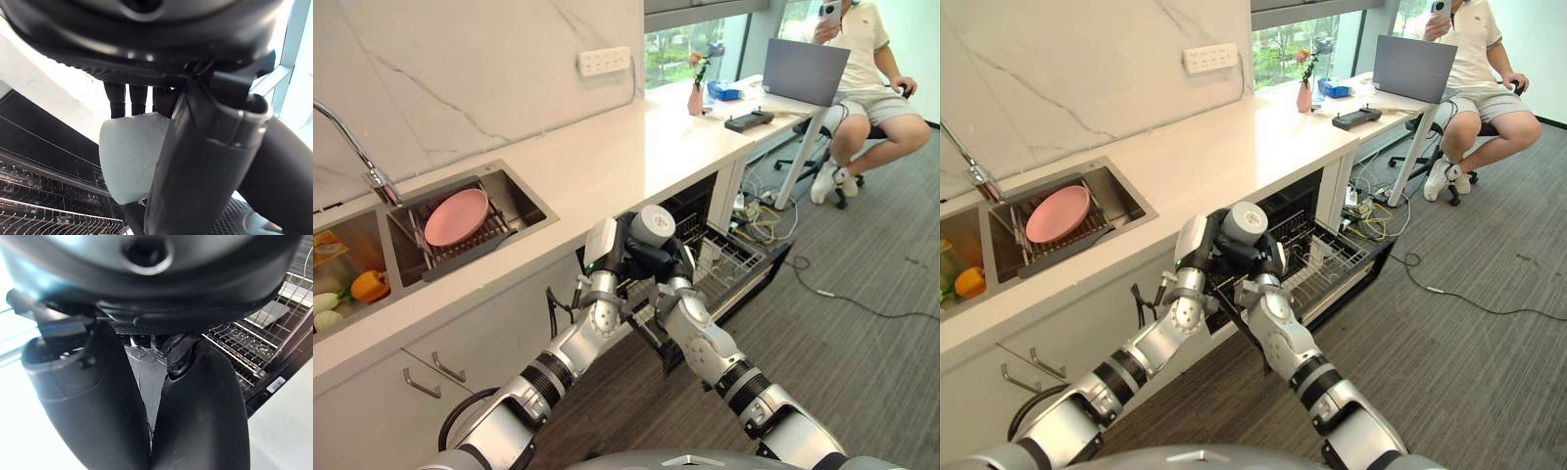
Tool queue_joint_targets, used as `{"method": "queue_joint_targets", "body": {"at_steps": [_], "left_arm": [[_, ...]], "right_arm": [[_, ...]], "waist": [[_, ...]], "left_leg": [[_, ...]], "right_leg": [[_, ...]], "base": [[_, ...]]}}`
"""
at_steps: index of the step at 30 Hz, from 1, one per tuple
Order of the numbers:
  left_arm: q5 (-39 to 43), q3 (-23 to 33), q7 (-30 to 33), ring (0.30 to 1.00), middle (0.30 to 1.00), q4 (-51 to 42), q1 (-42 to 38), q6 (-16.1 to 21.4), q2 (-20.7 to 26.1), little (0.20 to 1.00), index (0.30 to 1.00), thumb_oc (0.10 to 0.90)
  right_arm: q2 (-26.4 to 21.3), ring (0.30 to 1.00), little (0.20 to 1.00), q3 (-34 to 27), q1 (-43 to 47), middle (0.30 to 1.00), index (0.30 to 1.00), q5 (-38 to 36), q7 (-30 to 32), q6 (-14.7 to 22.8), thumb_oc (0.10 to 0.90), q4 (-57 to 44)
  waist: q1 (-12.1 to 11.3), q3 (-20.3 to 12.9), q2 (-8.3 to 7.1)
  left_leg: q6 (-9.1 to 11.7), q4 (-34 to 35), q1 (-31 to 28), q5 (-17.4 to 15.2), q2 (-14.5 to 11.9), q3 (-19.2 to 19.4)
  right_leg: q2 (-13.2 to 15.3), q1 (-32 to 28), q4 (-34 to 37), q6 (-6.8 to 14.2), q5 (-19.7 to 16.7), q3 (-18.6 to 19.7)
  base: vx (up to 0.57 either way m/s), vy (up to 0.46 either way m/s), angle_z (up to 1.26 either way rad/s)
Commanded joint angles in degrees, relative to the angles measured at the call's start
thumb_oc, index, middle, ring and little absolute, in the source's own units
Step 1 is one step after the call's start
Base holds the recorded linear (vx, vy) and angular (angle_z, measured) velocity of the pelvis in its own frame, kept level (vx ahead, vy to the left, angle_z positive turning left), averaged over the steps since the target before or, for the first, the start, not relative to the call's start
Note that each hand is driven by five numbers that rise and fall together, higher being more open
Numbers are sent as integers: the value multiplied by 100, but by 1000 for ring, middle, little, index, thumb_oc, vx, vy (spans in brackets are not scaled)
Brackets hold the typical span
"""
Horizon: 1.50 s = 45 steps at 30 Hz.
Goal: Place the dishes in the dishwasher.
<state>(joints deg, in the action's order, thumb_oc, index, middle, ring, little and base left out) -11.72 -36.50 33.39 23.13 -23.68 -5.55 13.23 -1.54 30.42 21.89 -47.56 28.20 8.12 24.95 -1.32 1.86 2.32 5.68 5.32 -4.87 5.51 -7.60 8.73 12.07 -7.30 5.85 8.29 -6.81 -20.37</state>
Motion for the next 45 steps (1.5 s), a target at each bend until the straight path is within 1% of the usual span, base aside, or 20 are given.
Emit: {"method": "queue_joint_targets", "body": {"at_steps": [1,2,3,4,6,8,18,20,21,23,24,25,26,29,32,35,39,42,44,45], "left_arm": [[-44,-608,81,300,300,330,-1587,811,-633,300,300,400],[-16,-627,84,300,300,313,-1578,814,-646,300,300,400],[-12,-642,79,300,300,319,-1571,819,-652,300,300,400],[-12,-643,80,300,300,321,-1571,820,-653,300,300,400],[-2,-661,119,300,300,360,-1596,808,-658,300,300,400],[14,-663,140,300,300,394,-1611,804,-667,300,300,400],[90,-668,123,300,300,333,-1625,868,-611,300,300,400],[94,-656,152,300,300,308,-1636,863,-598,300,300,400],[112,-628,250,300,300,229,-1599,818,-577,300,300,400],[112,-632,251,300,300,229,-1601,818,-577,300,300,400],[106,-614,290,531,531,240,-1599,824,-566,531,531,554],[118,-571,330,832,832,230,-1592,846,-552,832,832,755],[133,-509,354,900,900,146,-1562,881,-497,900,900,800],[175,-429,207,900,900,-87,-1365,940,-349,900,900,800],[433,-367,-135,900,900,-381,-1032,1039,-231,900,900,800],[503,-394,-336,900,900,-584,-899,1056,-151,900,900,800],[828,-254,-659,900,900,-963,-513,1173,41,900,900,800],[1559,-122,-1327,900,900,-1277,43,1373,245,900,900,800],[2154,162,-1851,900,900,-1718,795,1435,620,900,900,800],[2497,542,-2193,900,900,-1785,1604,1309,911,900,900,800]], "right_arm": [[1081,858,858,39,1435,858,858,-51,-181,508,772,129],[1098,712,712,18,1449,712,712,-50,-147,532,675,174],[1101,592,592,8,1459,592,592,-32,-131,538,595,201],[1102,592,592,6,1460,592,592,-32,-131,538,595,203],[1089,321,321,8,1459,321,321,52,-37,566,414,191],[1085,300,300,6,1470,300,300,92,-21,564,400,192],[914,300,300,-91,1532,300,300,550,66,595,400,36],[895,300,300,-131,1545,300,300,685,226,671,400,-98],[816,300,300,-447,1659,300,300,1352,983,866,400,-616],[819,300,300,-447,1652,300,300,1369,1002,856,400,-633],[806,300,300,-559,1676,300,300,1543,1150,882,400,-793],[760,300,300,-699,1704,300,300,1771,1315,877,400,-1067],[639,300,300,-951,1692,300,300,2152,1579,948,400,-1551],[400,300,300,-1357,1599,300,300,2579,1826,1004,400,-2286],[236,300,300,-1732,1490,300,300,2725,1942,1049,400,-2732],[143,300,300,-1911,1447,300,300,2790,1986,1044,400,-2869],[-201,300,300,-2189,1182,300,300,2894,1829,1040,400,-2897],[-654,300,300,-2226,739,300,300,2675,1052,741,400,-2506],[-985,300,300,-2025,361,300,300,1931,314,590,400,-1837],[-1311,300,300,-1848,14,300,300,1589,-350,166,400,-1404]], "waist": [[-150,72,-80],[-155,79,-68],[-154,84,-63],[-155,84,-64],[-162,98,-56],[-159,105,-55],[-155,132,-14],[-136,131,-3],[-66,125,39],[-71,129,37],[-59,119,47],[-39,105,59],[1,77,81],[33,42,125],[24,6,192],[19,-17,226],[17,21,293],[-1,82,296],[-48,109,264],[-118,171,212]], "left_leg": [[145,-32,-276,-697,-12,-186],[145,-32,-271,-695,-14,-197],[144,-32,-269,-694,-11,-202],[144,-32,-269,-694,-11,-201],[135,-32,-269,-695,-4,-215],[134,-32,-268,-694,-3,-220],[123,-32,-241,-690,3,-242],[118,-32,-257,-699,4,-238],[103,-32,-304,-715,2,-220],[103,-32,-307,-716,1,-219],[101,-32,-319,-720,-2,-214],[97,-32,-335,-726,-1,-205],[93,-32,-371,-739,-9,-203],[90,-32,-439,-756,-15,-211],[92,-32,-491,-753,-23,-233],[92,-32,-518,-755,-26,-246],[106,-32,-528,-697,-58,-303],[120,-32,-492,-657,-77,-321],[139,-32,-466,-639,-89,-308],[168,-32,-438,-619,-116,-301]], "right_leg": [[271,-108,-85,167,261,-191],[271,-109,-85,166,262,-199],[269,-106,-85,168,262,-193],[269,-105,-85,168,262,-193],[268,-91,-89,170,266,-177],[269,-87,-91,169,269,-173],[283,-66,-90,174,296,-195],[284,-83,-87,174,299,-188],[281,-79,-92,177,318,-166],[280,-81,-93,177,319,-164],[279,-88,-91,178,331,-156],[279,-99,-93,179,348,-160],[278,-124,-99,178,381,-163],[268,-180,-105,176,447,-178],[257,-240,-104,170,500,-199],[243,-272,-101,161,535,-196],[201,-310,-100,132,620,-223],[176,-309,-100,119,639,-273],[167,-312,-97,114,611,-308],[151,-302,-95,115,605,-344]], "base": [[0,0,0],[0,0,0],[0,0,0],[0,0,0],[0,0,0],[0,0,0],[1,0,0],[20,10,4],[0,0,0],[0,0,0],[0,0,0],[41,-2,0],[38,-8,1],[12,-6,0],[22,-14,2],[25,-26,5],[-5,-20,0],[0,0,0],[-61,-41,0],[-71,-38,0]]}}
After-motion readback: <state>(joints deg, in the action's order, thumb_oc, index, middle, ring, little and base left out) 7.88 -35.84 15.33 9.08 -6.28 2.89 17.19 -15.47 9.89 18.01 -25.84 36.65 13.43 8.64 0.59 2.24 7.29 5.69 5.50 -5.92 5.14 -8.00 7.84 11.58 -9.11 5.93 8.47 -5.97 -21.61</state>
